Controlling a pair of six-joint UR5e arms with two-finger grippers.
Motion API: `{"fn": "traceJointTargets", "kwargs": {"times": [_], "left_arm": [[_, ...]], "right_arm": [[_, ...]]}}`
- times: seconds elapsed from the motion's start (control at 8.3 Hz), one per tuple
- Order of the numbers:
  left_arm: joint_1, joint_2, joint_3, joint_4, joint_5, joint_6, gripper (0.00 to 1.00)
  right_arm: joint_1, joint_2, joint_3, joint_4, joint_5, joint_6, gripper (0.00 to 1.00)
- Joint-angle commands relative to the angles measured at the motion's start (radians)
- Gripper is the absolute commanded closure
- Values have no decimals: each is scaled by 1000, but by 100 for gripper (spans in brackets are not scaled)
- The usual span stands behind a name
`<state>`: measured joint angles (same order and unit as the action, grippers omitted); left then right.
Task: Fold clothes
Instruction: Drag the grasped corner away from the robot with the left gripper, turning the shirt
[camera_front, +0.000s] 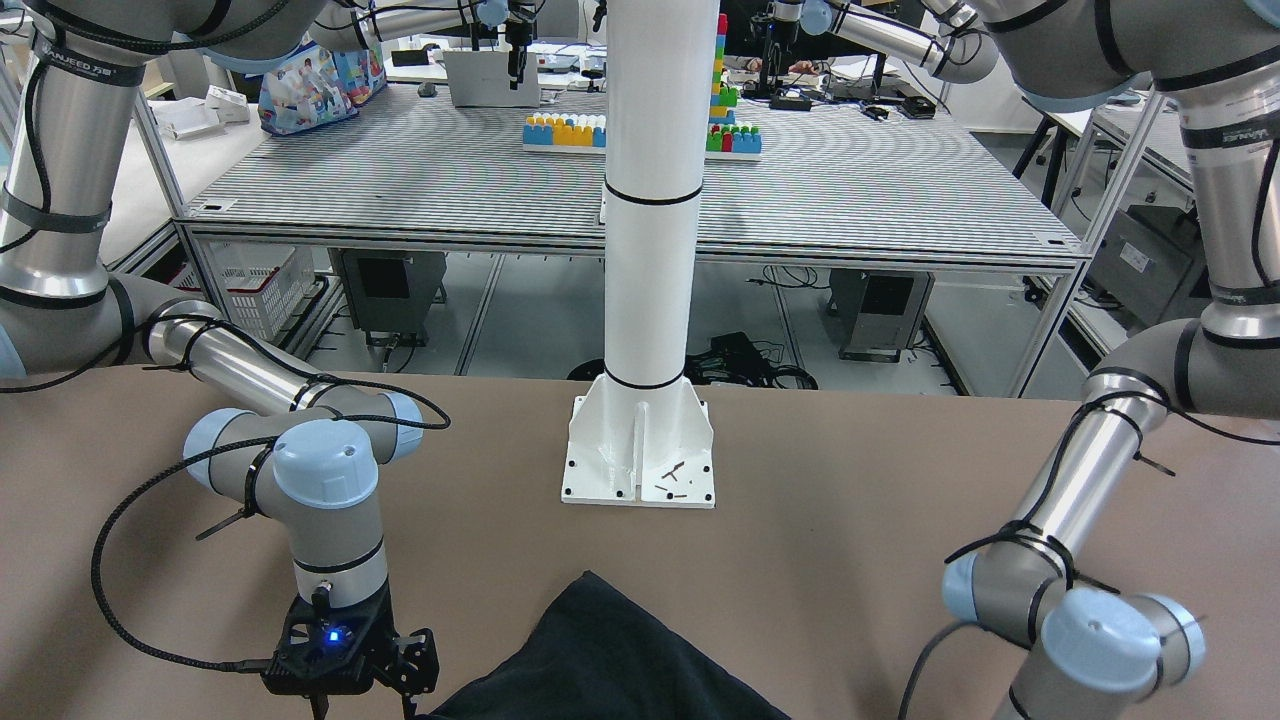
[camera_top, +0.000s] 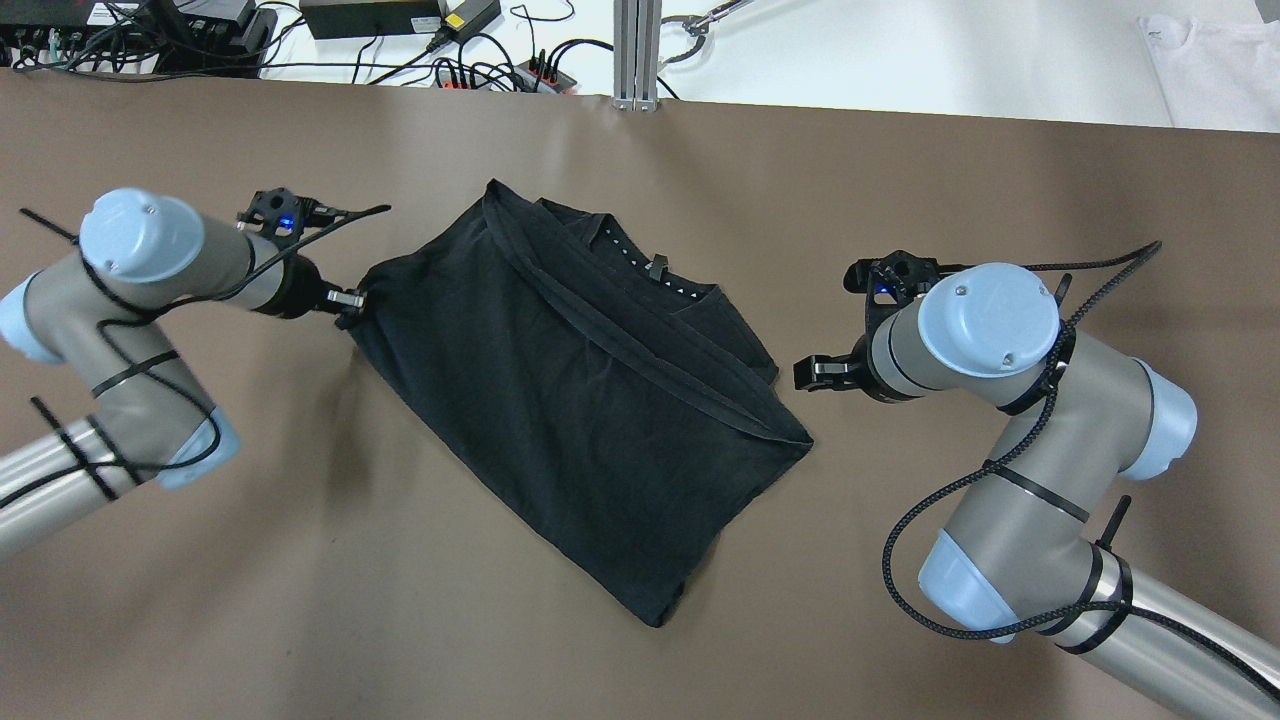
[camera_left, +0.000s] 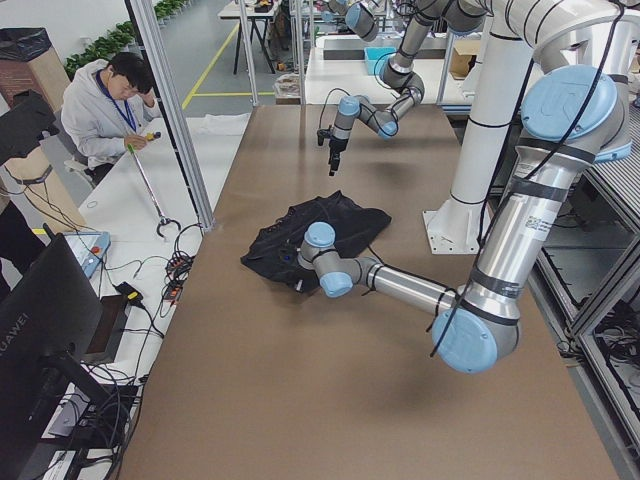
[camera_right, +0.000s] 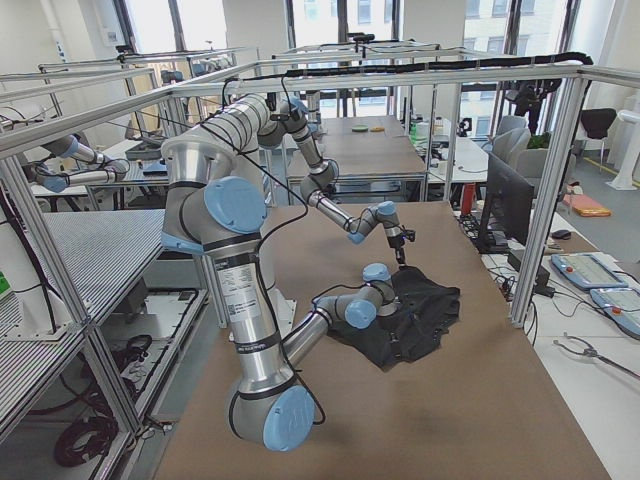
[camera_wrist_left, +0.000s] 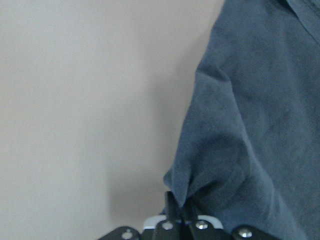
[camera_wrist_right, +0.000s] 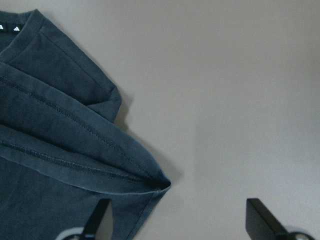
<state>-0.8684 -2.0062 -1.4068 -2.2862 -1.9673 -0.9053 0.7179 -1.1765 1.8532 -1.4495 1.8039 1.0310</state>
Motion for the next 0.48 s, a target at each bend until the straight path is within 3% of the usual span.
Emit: {"fn": "traceJointTargets", "kwargs": {"times": [0.0, 0.24, 0.36], "left_arm": [[-70, -311, 369, -1, 39, 73, 100], [-61, -603, 719, -6, 120, 74, 100], [-57, -668, 791, -7, 125, 74, 100]], "right_arm": [[0, 0, -3, 0, 0, 0, 6], [0, 0, -2, 0, 0, 0, 6], [0, 0, -2, 0, 0, 0, 6]]}}
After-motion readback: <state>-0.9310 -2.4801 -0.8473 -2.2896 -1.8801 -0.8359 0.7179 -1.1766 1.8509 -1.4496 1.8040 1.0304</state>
